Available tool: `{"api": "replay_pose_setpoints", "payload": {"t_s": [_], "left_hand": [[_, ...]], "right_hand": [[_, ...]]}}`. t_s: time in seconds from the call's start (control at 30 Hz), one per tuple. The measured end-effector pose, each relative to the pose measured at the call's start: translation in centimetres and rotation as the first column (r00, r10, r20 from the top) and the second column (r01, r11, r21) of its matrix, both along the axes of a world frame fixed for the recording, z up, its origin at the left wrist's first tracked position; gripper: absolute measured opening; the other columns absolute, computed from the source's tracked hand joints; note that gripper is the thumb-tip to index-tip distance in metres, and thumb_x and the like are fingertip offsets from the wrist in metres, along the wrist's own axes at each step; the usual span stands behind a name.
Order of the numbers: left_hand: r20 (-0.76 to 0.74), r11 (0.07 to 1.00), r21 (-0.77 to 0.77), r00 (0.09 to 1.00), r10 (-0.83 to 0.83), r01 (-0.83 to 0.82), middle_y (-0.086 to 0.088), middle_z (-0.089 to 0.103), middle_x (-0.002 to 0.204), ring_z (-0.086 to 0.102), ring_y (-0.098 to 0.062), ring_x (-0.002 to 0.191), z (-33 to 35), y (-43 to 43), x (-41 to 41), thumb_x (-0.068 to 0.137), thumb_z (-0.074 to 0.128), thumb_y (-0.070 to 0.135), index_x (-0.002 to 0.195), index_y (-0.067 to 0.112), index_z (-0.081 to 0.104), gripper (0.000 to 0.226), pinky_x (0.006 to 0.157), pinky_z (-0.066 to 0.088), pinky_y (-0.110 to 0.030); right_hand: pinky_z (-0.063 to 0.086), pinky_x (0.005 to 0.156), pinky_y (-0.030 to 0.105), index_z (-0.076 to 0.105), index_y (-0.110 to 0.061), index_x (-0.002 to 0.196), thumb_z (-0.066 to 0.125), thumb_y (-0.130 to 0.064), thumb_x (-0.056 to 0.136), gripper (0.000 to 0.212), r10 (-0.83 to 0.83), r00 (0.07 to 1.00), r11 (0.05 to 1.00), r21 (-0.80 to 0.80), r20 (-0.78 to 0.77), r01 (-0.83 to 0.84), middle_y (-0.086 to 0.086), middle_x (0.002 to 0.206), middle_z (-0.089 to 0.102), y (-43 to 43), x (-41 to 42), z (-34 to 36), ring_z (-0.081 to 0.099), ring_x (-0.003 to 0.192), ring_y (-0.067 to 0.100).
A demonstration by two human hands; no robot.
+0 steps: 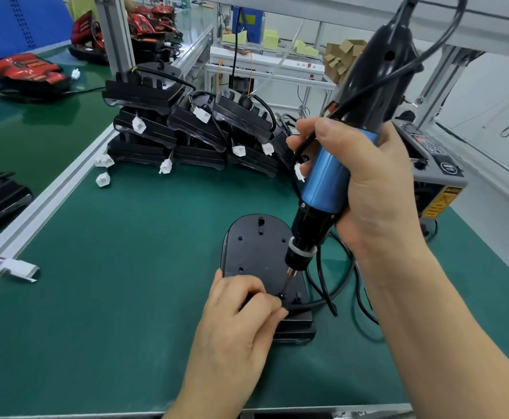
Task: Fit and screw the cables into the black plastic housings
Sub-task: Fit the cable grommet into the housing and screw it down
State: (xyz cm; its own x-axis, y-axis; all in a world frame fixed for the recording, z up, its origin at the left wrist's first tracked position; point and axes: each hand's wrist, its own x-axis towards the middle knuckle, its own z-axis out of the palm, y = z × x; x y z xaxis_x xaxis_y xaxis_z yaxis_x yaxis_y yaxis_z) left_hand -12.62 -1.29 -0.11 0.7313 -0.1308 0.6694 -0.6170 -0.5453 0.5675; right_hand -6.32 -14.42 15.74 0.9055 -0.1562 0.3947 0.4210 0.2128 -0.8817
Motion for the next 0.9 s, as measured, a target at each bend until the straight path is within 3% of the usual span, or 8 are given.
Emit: {"api": "replay_pose_setpoints", "payload": {"t_s": [0.53, 0.9], "left_hand": [[-0.019, 1.0, 0.005, 1.0, 0.0, 0.0, 0.009, 0.048, 0.089, 0.047, -0.01, 0.082, 0.15, 0.01, -0.12, 0.087, 0.059, 0.027, 0.084, 0.017, 0.06, 0.011, 0.103, 0.035, -0.045], [-0.018, 1.0, 0.002, 1.0, -0.013, 0.013, 0.009, 0.048, 0.089, 0.047, -0.01, 0.083, 0.01, 0.04, -0.01, 0.087, 0.059, 0.026, 0.085, 0.018, 0.06, 0.009, 0.103, 0.035, -0.045]], "right_hand": [[0.05, 0.058, 0.028, 0.051, -0.01, 0.094, 0.067, -0.012, 0.077, 0.023, -0.032, 0.999, 0.999, -0.04, -0.007, 0.031, 0.003, 0.076, 0.06, 0.54, -0.25, -0.09, 0.062, 0.066, 0.017], [0.051, 0.061, 0.025, 0.053, -0.011, 0.096, 0.069, -0.012, 0.077, 0.025, 0.016, 1.0, 0.998, -0.063, -0.008, -0.016, 0.008, 0.086, 0.066, 1.07, -0.32, 0.07, 0.068, 0.072, 0.017]]}}
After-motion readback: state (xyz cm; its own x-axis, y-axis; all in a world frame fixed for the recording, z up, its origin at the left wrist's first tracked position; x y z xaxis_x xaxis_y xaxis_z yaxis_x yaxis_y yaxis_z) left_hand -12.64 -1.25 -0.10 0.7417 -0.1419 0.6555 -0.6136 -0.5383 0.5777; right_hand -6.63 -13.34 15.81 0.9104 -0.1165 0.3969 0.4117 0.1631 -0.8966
